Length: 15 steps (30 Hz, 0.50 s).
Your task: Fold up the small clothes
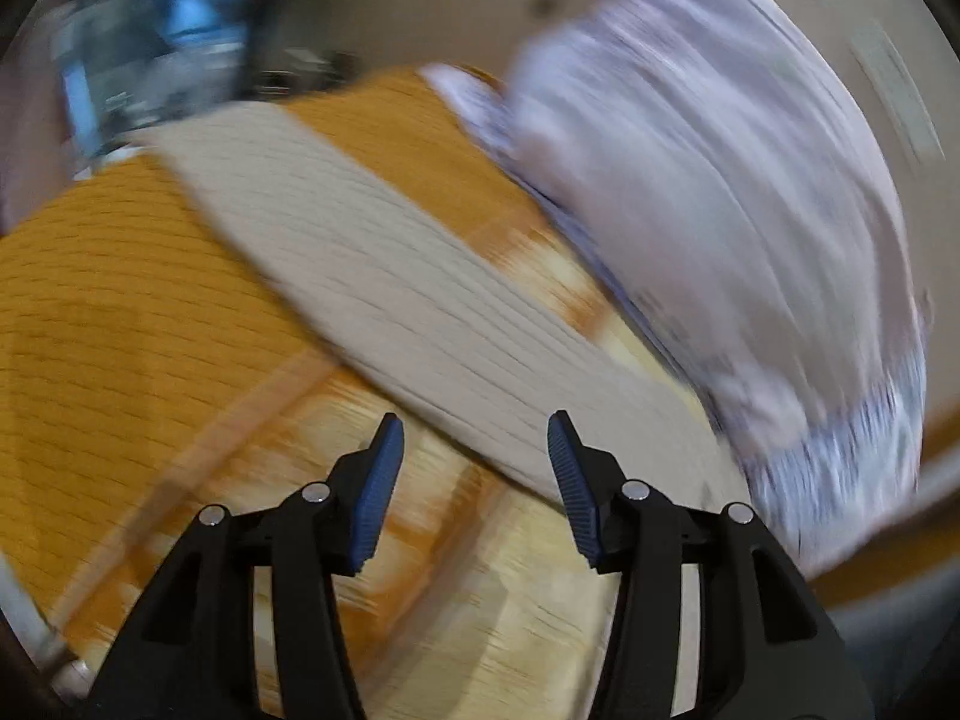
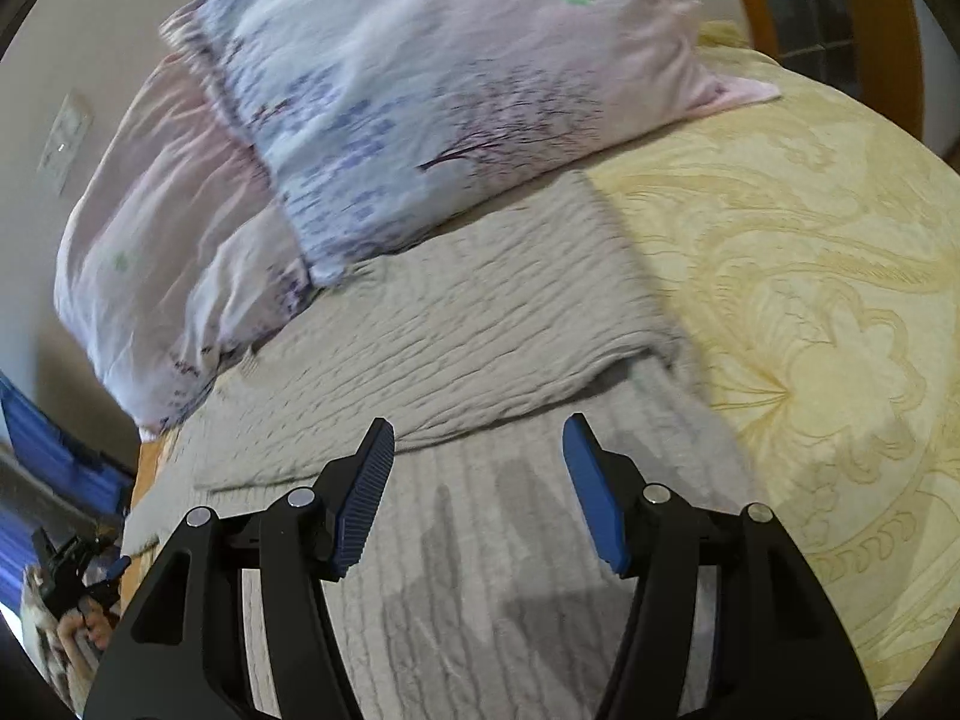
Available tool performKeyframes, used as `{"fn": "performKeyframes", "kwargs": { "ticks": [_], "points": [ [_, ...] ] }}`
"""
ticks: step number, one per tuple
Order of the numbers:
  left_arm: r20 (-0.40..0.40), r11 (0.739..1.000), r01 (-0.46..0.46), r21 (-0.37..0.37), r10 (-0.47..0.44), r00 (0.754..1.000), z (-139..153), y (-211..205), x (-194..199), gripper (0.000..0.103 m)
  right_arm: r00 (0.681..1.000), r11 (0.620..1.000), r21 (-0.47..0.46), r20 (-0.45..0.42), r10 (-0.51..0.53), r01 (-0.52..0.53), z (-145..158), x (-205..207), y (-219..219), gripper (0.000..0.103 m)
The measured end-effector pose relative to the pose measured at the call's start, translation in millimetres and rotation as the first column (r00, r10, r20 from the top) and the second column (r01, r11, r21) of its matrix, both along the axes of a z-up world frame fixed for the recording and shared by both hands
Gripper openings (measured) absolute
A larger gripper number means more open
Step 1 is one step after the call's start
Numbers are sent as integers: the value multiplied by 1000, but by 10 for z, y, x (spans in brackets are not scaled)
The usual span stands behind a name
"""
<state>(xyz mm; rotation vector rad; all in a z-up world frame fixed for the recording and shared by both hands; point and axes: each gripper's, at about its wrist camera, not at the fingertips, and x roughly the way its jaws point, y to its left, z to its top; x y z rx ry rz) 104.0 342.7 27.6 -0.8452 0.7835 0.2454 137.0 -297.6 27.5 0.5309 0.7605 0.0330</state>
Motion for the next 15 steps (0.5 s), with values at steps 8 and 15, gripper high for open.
{"fn": "performKeyframes", "kwargs": {
  "ticks": [8, 15],
  "points": [
    [-11, 974, -206, -93, 206, 979, -220, 624, -50, 39, 998, 998, -33, 20, 62, -61, 16, -14, 210, 72],
    [29, 942, -280, -184, 290, 956, -352, 866, -39, 30, 998, 997, -52, 24, 66, -65, 20, -9, 240, 72]
  ]
}}
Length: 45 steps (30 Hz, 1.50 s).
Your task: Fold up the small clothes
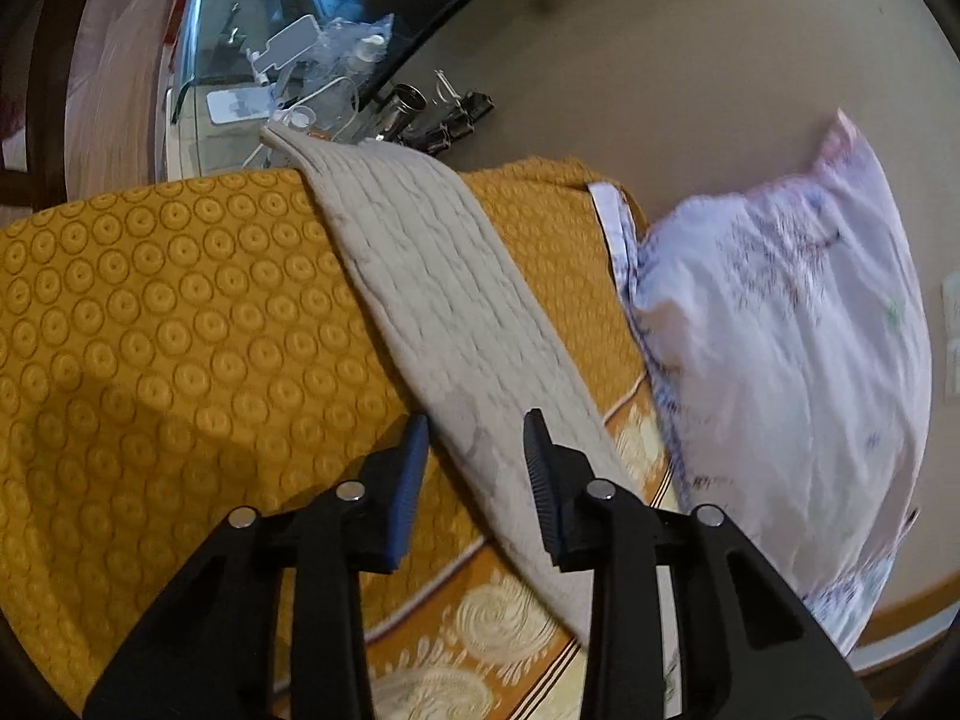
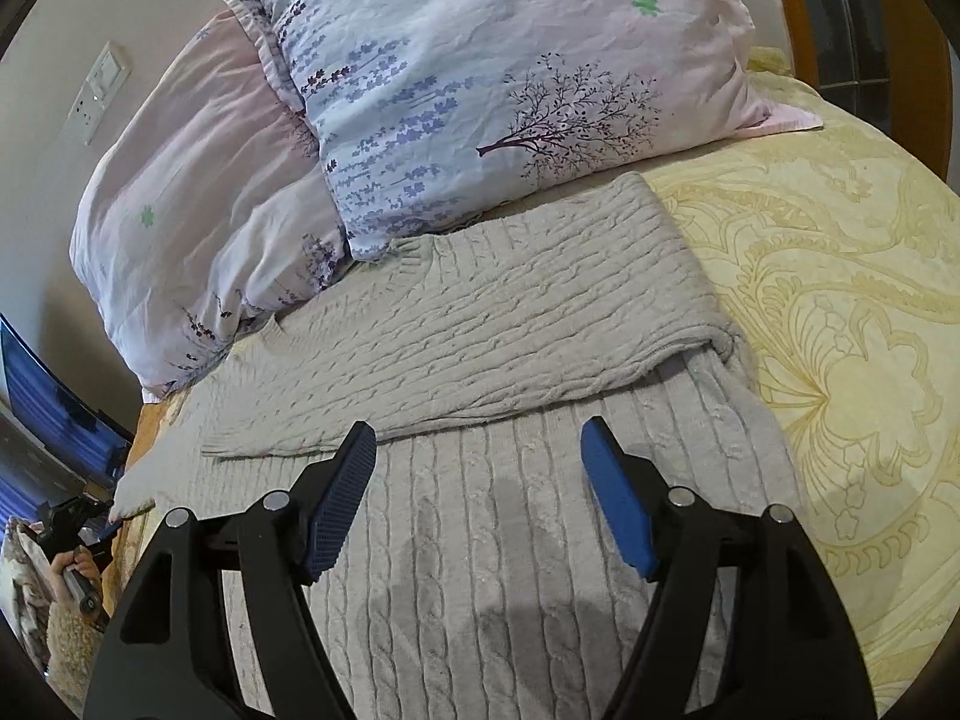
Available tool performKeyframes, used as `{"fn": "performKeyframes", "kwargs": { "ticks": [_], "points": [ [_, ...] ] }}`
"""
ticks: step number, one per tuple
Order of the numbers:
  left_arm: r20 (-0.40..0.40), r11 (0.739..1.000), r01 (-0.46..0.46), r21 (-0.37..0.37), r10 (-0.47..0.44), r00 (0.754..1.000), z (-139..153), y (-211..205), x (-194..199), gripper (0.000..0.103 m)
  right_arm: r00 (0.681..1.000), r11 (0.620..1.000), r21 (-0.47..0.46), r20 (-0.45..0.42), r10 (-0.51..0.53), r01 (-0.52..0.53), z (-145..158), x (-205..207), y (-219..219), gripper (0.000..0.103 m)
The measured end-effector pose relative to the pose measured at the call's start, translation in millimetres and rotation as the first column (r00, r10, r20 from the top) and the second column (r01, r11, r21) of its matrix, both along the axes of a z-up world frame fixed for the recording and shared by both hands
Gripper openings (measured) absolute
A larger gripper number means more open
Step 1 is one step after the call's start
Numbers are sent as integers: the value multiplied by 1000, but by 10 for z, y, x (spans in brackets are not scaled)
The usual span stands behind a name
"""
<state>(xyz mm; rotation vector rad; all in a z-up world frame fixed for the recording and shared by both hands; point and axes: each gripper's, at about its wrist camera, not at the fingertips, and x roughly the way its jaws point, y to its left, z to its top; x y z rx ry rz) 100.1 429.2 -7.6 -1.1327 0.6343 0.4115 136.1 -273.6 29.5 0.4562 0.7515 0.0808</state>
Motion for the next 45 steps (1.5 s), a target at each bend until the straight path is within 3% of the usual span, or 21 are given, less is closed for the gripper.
{"fn": "performKeyframes", "kwargs": {
  "ticks": [8, 10, 12, 17, 23, 27, 32, 36, 41, 44, 45],
  "points": [
    [41, 996, -68, -63, 70, 997, -109, 217, 23, 16, 1000, 1000, 7, -18, 17, -17, -47, 35, 25, 72],
    [43, 994, -78, -77, 82, 996, -119, 221, 23, 7, 1000, 1000, 9, -17, 20, -20, -53, 33, 22, 72],
    [78, 994, -79, -71, 84, 993, -39, 164, 18, 7, 1000, 1000, 10, -15, 23, -23, -50, 30, 12, 72],
    [203, 1000, 8, -19, -4, 979, 382, -188, 114, 6, 1000, 1000, 3, 8, 24, -25, -7, -15, 1, 73],
    [321, 980, 197, 28, -195, 927, 859, -981, 388, 6, 999, 1000, -5, 38, 23, -23, 32, -79, -31, 73],
    [358, 934, 354, 42, -345, 868, 1006, -1635, 624, 6, 999, 1000, -9, 45, 21, -21, 34, -120, -73, 73],
    [393, 834, 552, -4, -507, 767, 915, -2675, 949, 6, 999, 1000, -8, 48, 14, -14, 15, -176, -155, 73],
    [315, 731, 682, -31, -640, 700, 587, -3483, 1167, 6, 999, 1000, -3, 35, 19, -19, -19, -183, -181, 73],
    [176, 670, 736, -91, -717, 674, 105, -4099, 1220, 8, 998, 999, -23, 39, 41, -40, 23, -184, -152, 73],
    [115, 624, 780, -50, -772, 625, 62, -4291, 1247, 31, 996, 996, -51, 46, 70, -68, 74, -175, -84, 73],
    [116, 592, 805, -28, -798, 591, 99, -4324, 1223, 39, 995, 994, -65, 51, 87, -84, 104, -165, -42, 73]
  ]
}}
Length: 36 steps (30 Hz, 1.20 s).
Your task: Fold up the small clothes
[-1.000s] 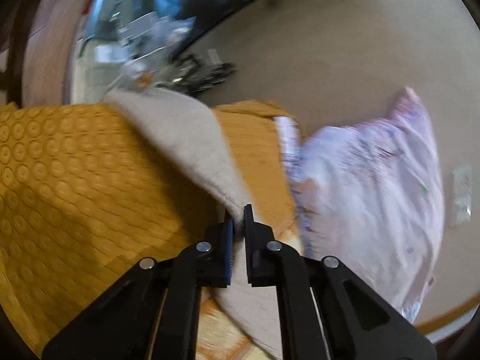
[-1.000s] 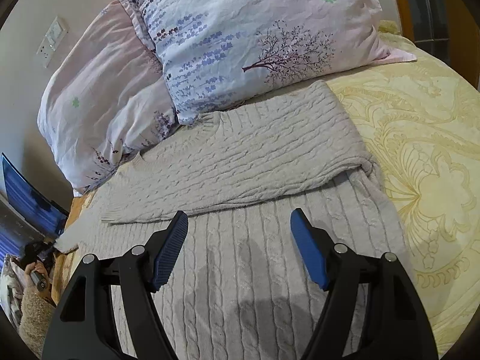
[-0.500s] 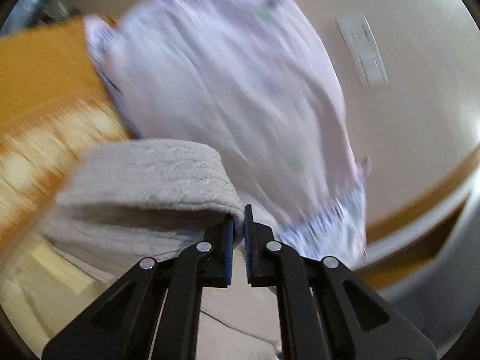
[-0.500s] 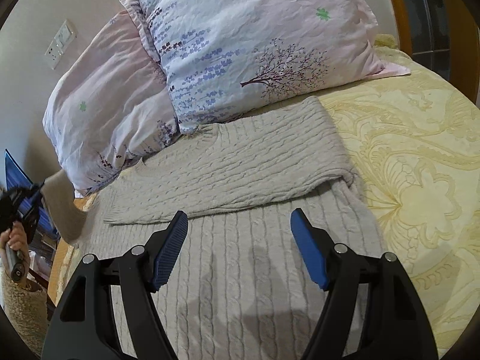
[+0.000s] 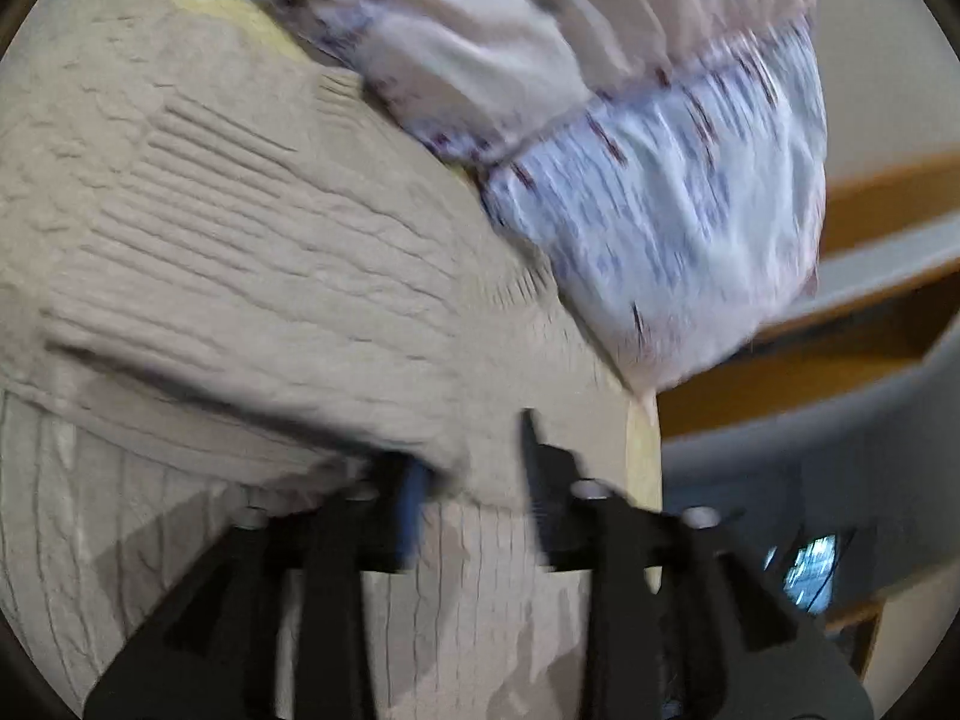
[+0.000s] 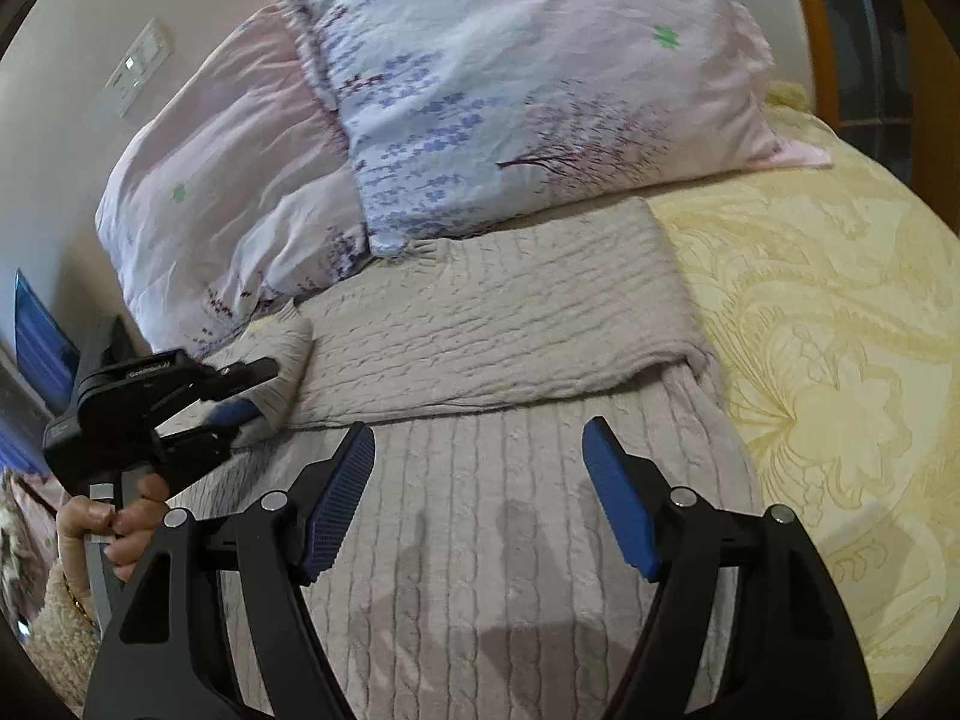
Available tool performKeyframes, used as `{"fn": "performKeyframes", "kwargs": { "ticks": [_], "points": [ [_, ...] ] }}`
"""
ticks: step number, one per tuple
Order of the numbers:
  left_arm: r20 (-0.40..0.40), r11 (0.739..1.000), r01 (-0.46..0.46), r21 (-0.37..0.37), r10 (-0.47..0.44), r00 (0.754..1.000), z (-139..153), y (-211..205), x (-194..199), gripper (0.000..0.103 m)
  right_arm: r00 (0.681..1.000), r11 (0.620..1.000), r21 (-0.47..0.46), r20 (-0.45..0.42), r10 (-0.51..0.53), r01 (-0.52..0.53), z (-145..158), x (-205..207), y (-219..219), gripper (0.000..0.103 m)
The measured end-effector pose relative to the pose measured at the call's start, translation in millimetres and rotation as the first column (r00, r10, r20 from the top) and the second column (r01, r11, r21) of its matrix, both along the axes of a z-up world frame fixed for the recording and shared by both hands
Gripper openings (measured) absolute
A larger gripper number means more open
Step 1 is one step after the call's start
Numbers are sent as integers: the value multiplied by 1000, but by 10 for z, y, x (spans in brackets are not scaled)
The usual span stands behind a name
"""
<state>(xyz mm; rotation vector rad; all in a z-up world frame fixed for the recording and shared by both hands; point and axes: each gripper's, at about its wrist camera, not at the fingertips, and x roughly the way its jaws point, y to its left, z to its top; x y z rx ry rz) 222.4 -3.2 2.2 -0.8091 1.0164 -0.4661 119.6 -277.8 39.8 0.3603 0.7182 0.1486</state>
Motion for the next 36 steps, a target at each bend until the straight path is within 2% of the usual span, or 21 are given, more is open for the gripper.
{"fn": "performKeyframes", "kwargs": {
  "ticks": [3, 4, 7, 10, 12, 16, 19, 21, 24, 27, 28, 29, 30, 33, 35, 36],
  "points": [
    [63, 996, 86, 5, -86, 994, 163, 106, -155, 60, 999, 998, -29, 17, 47, -47, 76, 30, 116, 73],
    [80, 995, 102, -4, -101, 992, 213, 181, -207, 62, 997, 997, -39, 25, 70, -69, 108, 45, 166, 73],
    [134, 998, 62, 19, -64, 989, 367, 610, -341, 60, 984, 982, -91, 49, 170, -165, 223, 115, 429, 70],
    [157, 993, -73, 88, 59, 986, 449, 1075, -335, 55, 957, 950, -154, 62, 284, -272, 307, 225, 788, 58],
    [148, 979, -148, 137, 128, 981, 430, 1301, -279, 51, 923, 907, -227, 67, 379, -356, 348, 324, 1157, 50],
    [104, 950, -169, 264, 146, 984, 326, 1457, -217, 45, 854, 796, -399, 59, 517, -455, 337, 461, 1842, 50],
    [23, 952, -141, 273, 141, 990, 142, 1544, -184, 40, 818, 722, -481, 16, 575, -498, 233, 550, 2218, 50],
    [1, 951, -134, 278, 139, 990, 60, 1583, -168, 38, 797, 676, -523, -13, 603, -520, 138, 592, 2423, 50],
    [4, 951, -131, 278, 136, 991, 27, 1589, -168, 36, 783, 622, -579, -48, 620, -527, -1, 602, 2616, 50],
    [-1, 957, -130, 259, 135, 991, -2, 1642, -197, 38, 797, 584, -648, -59, 602, -489, -123, 621, 2719, 49],
    [-1, 958, -129, 256, 134, 991, 0, 1637, -198, 40, 810, 582, -668, -53, 585, -464, -157, 651, 2739, 43],
    [0, 959, -128, 253, 132, 991, 2, 1631, -194, 40, 819, 591, -667, -50, 572, -454, -179, 683, 2729, 22],
    [1, 960, -128, 249, 132, 991, 1, 1630, -197, 42, 831, 617, -642, -57, 554, -455, -201, 744, 2691, 8],
    [15, 959, -122, 258, 122, 992, 31, 1575, -188, 49, 858, 717, -548, -4, 513, -431, -122, 842, 2443, 7],
    [27, 957, -122, 264, 119, 993, 60, 1540, -199, 53, 905, 827, -451, 85, 416, -337, 75, 846, 2096, 7],
    [32, 957, -122, 263, 118, 992, 72, 1529, -213, 55, 920, 863, -405, 114, 375, -301, 155, 842, 1948, 7]
  ]
}}
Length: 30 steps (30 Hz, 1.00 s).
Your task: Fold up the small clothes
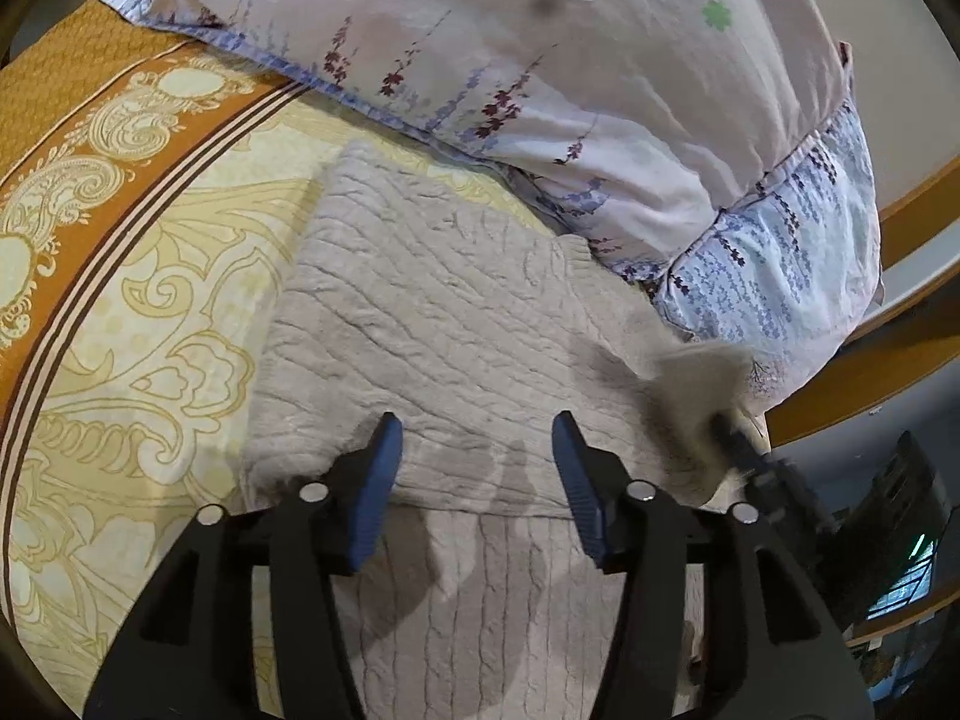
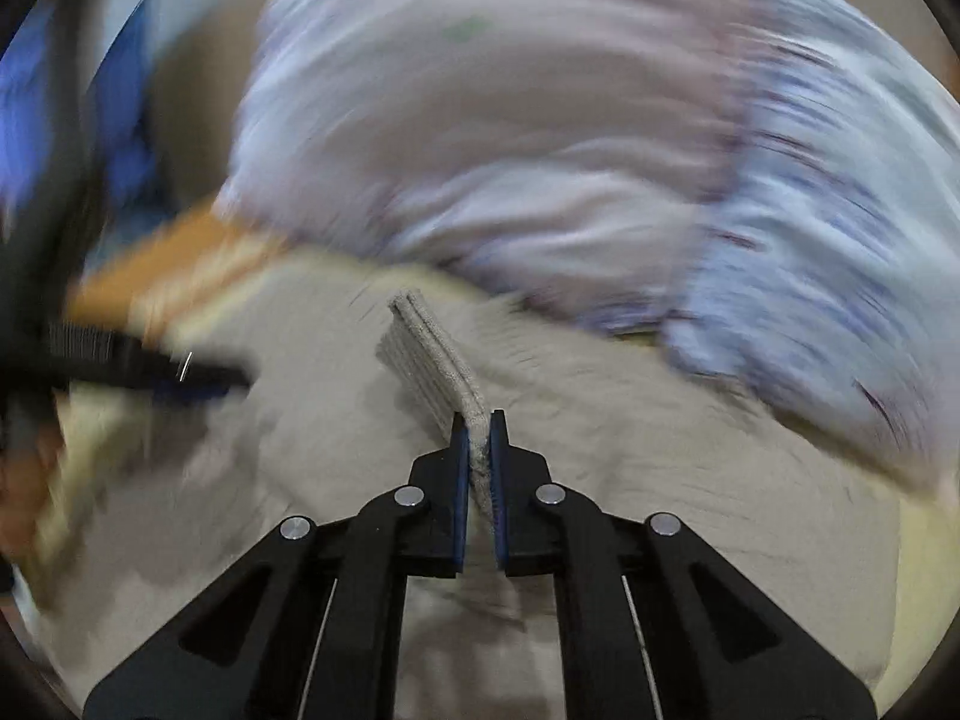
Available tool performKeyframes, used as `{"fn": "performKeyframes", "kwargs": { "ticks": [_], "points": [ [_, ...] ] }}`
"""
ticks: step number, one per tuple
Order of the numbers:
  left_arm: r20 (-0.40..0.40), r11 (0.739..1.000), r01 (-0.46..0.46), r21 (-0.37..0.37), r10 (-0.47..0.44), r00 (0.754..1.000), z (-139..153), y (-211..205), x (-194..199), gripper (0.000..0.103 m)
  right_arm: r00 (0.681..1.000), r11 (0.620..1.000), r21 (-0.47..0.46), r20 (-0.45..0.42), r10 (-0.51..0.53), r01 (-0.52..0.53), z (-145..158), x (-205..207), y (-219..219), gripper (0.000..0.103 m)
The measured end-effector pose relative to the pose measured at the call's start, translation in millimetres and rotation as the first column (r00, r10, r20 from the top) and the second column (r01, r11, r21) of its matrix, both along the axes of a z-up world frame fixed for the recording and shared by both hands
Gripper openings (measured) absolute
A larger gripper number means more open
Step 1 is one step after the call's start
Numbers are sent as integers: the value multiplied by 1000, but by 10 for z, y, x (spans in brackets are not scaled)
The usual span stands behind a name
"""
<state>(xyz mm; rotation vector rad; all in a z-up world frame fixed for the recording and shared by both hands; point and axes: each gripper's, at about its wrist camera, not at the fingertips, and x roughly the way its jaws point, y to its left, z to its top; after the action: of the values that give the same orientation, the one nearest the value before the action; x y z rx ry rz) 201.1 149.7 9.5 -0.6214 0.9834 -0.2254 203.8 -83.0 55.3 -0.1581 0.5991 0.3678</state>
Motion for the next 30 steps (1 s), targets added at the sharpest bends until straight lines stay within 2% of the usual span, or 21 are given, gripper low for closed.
{"fn": "performKeyframes", "kwargs": {
  "ticks": [1, 2, 3, 4, 5, 6, 8, 9, 11, 12, 13, 14, 15, 18, 19, 20, 21, 22, 27, 30],
  "points": [
    [4, 1000, 0, -1, 0, 1000, 9, -5, -14, 57, 998, 993, 101, -1, -69, 69, 94, -1, -271, 7],
    [9, 1000, 2, 0, -2, 1000, 18, -13, -27, 58, 990, 968, 204, -22, -142, 143, 160, -3, -570, 7],
    [16, 1000, 6, 5, -6, 1000, 30, -28, -43, 60, 981, 946, 262, -43, -188, 193, 184, -8, -756, 7],
    [19, 1000, 9, 7, -10, 1000, 36, -42, -48, 60, 959, 890, 356, -116, -259, 284, 146, -11, -1103, 7],
    [20, 1000, 17, 3, -17, 1000, 39, -57, -55, 60, 942, 847, 412, -184, -283, 335, 69, -9, -1315, 7],
    [19, 999, 30, -11, -30, 999, 38, -79, -63, 60, 921, 805, 456, -261, -288, 381, -51, 1, -1498, 7],
    [9, 999, 41, -14, -41, 999, 28, -113, -80, 62, 890, 767, 473, -361, -279, 432, -241, -10, -1688, 7],
    [6, 999, 45, -9, -45, 999, 26, -131, -88, 64, 875, 740, 507, -424, -233, 443, -374, -18, -1782, 7],
    [7, 999, 51, 5, -51, 999, 26, -154, -99, 64, 855, 685, 562, -487, -178, 463, -497, -74, -1892, 11],
    [6, 999, 51, 3, -51, 999, 27, -154, -103, 64, 849, 648, 600, -508, -145, 469, -537, -86, -1967, 18],
    [4, 999, 49, 0, -49, 999, 28, -150, -106, 64, 850, 631, 618, -509, -133, 469, -542, -90, -2014, 22],
    [1, 999, 47, -4, -47, 999, 29, -143, -109, 64, 852, 621, 629, -506, -131, 469, -529, -97, -2042, 33],
    [-2, 999, 46, -9, -46, 999, 31, -137, -111, 65, 851, 612, 632, -506, -138, 475, -520, -89, -2079, 37],
    [0, 999, 46, 1, -46, 999, 45, -143, -123, 65, 838, 574, 648, -530, -131, 500, -546, -37, -2177, 37],
    [0, 999, 47, 5, -47, 999, 46, -147, -126, 65, 837, 573, 648, -531, -133, 502, -561, 38, -2190, 36],
    [-2, 999, 48, 7, -48, 999, 44, -154, -127, 65, 837, 579, 641, -529, -144, 504, -572, 55, -2186, 32],
    [-3, 999, 50, 10, -50, 999, 44, -160, -126, 66, 834, 587, 629, -528, -157, 509, -586, 59, -2189, 13],
    [-4, 999, 51, 13, -51, 999, 46, -166, -126, 66, 833, 601, 614, -526, -172, 511, -587, 73, -2183, 8],
    [14, 996, 85, 35, -86, 996, 118, -198, -225, 66, 866, 618, 622, -451, -218, 480, -443, -31, -2224, 7],
    [50, 991, 111, 73, -115, 992, 205, -184, -392, 66, 845, 632, 578, -466, -264, 516, -474, -33, -2279, 7]
  ]
}}
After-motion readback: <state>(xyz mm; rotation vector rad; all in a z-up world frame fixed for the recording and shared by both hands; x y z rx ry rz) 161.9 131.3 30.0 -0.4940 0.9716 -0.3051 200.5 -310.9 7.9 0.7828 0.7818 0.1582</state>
